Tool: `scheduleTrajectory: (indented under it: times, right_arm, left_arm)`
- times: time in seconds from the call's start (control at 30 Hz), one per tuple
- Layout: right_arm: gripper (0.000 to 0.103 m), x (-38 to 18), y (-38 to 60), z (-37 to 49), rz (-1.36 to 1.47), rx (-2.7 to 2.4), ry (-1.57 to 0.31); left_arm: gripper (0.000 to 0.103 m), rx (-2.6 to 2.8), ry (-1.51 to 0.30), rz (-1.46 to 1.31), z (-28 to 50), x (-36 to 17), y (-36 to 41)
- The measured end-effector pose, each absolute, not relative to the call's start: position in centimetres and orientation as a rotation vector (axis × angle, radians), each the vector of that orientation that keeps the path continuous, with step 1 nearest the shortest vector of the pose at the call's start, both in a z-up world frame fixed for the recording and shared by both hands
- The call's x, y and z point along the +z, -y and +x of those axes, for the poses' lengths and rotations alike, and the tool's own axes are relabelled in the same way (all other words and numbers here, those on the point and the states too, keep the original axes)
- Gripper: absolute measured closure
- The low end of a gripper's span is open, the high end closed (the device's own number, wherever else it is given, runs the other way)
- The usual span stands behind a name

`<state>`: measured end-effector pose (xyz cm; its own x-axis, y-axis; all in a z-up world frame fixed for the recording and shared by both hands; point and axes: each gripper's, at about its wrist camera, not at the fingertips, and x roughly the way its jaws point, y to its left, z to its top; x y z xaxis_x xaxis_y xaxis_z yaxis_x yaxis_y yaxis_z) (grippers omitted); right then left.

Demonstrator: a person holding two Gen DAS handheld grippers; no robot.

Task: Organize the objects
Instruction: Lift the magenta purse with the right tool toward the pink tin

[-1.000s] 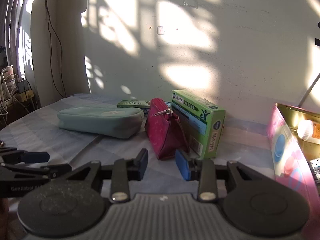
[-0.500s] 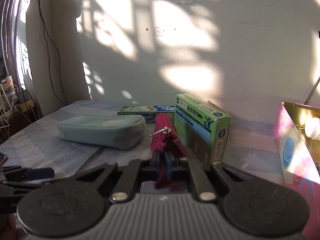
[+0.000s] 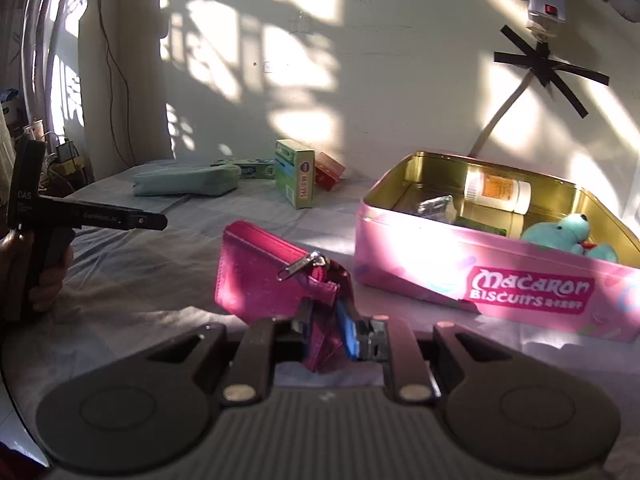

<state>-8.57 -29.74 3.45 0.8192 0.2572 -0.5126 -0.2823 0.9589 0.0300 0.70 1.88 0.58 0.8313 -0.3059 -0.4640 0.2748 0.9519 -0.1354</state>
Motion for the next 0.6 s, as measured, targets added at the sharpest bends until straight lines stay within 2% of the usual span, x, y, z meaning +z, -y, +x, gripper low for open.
scheduleTrajectory:
  times: [0.17, 0.3, 0.5, 0.57, 0.6]
  right_arm:
    - [0.087, 3.1, 32.7, -10.1, 0.071, 0.237, -0.518]
    - [0.086, 3.0, 32.3, -10.9, 0.056, 0.265, -0.487]
    - [0.071, 3.2, 33.1, -11.0, 0.043, 0.283, -0.442]
    - [0.060, 3.1, 33.5, -10.4, 0.045, 0.337, -0.442]
    - [0.059, 3.0, 33.5, -10.1, 0.040, 0.354, -0.441]
  left_arm:
    - [0.037, -0.536, -0.452, -0.039, -1.7, 2.2, 3.7]
    - [0.037, -0.630, -0.473, -0.042, -3.5, 2.5, 6.4]
    - [0.038, -0.702, -0.496, -0.008, -6.8, 1.9, 7.8]
    - [0.038, -0.726, -0.522, 0.000, -7.1, 1.5, 8.4]
    - [0.038, -0.735, -0.537, 0.007, -7.1, 1.3, 8.8]
